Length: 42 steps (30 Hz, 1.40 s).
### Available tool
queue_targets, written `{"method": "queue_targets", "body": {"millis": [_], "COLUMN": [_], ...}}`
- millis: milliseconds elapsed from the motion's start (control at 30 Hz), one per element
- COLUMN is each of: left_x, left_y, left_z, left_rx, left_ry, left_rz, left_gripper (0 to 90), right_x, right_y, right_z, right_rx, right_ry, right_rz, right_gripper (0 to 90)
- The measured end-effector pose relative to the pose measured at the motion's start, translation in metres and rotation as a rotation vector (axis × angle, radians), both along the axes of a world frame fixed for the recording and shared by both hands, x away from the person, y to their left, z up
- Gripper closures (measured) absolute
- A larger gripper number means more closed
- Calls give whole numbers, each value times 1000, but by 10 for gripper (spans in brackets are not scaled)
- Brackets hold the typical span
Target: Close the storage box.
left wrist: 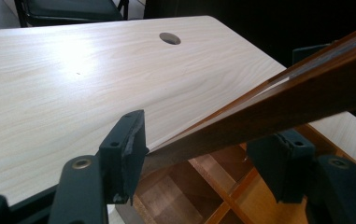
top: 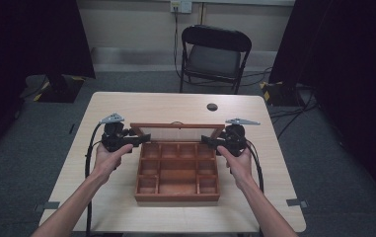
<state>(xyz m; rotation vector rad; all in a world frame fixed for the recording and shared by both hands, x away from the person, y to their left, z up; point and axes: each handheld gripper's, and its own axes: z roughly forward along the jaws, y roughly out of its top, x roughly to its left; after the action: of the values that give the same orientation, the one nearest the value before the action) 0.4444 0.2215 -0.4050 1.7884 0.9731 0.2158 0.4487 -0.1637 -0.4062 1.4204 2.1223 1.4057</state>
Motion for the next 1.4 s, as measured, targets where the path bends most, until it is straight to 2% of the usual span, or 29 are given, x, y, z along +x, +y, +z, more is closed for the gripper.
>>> {"method": "queue_targets", "body": {"millis": [167, 400, 433, 500, 567, 667, 833, 1000, 1133, 1233, 1400], "left_x": [-5, -9, -10, -12, -13, -17, -15, -16, -17, -19, -23], "left_y": [2, 2, 2, 3, 4, 3, 8, 13, 14, 15, 17], "left_z": [0, -3, -4, -4, -4, -5, -6, -9, -8, -8, -8], "left_rx": [15, 53, 41, 43, 48, 72, 62, 47, 41, 36, 36], "left_ry": [13, 38, 39, 41, 47, 43, 51, 52, 49, 49, 42], "left_rz": [-13, -41, -42, -40, -48, -55, -50, -41, -52, -51, -57], "left_gripper": [346, 299, 299, 298, 305, 301, 291, 294, 291, 252, 225], "right_x": [-5, -15, -17, -19, -21, -25, -29, -31, -31, -33, -39], "right_y": [-3, 1, 1, 1, 2, 7, 12, 16, 13, 7, -2], "right_z": [-1, -3, -3, -4, -4, -4, -7, -9, -12, -15, -11], "right_rx": [3, -14, -18, -16, -7, -34, -31, -37, -30, -32, -35], "right_ry": [20, 21, 22, 25, 34, 36, 42, 40, 56, 70, 76], "right_rz": [2, 26, 26, 25, 16, 15, 1, 25, 38, 53, 61], "right_gripper": [196, 211, 210, 209, 180, 144, 141, 140, 157, 181, 207]}}
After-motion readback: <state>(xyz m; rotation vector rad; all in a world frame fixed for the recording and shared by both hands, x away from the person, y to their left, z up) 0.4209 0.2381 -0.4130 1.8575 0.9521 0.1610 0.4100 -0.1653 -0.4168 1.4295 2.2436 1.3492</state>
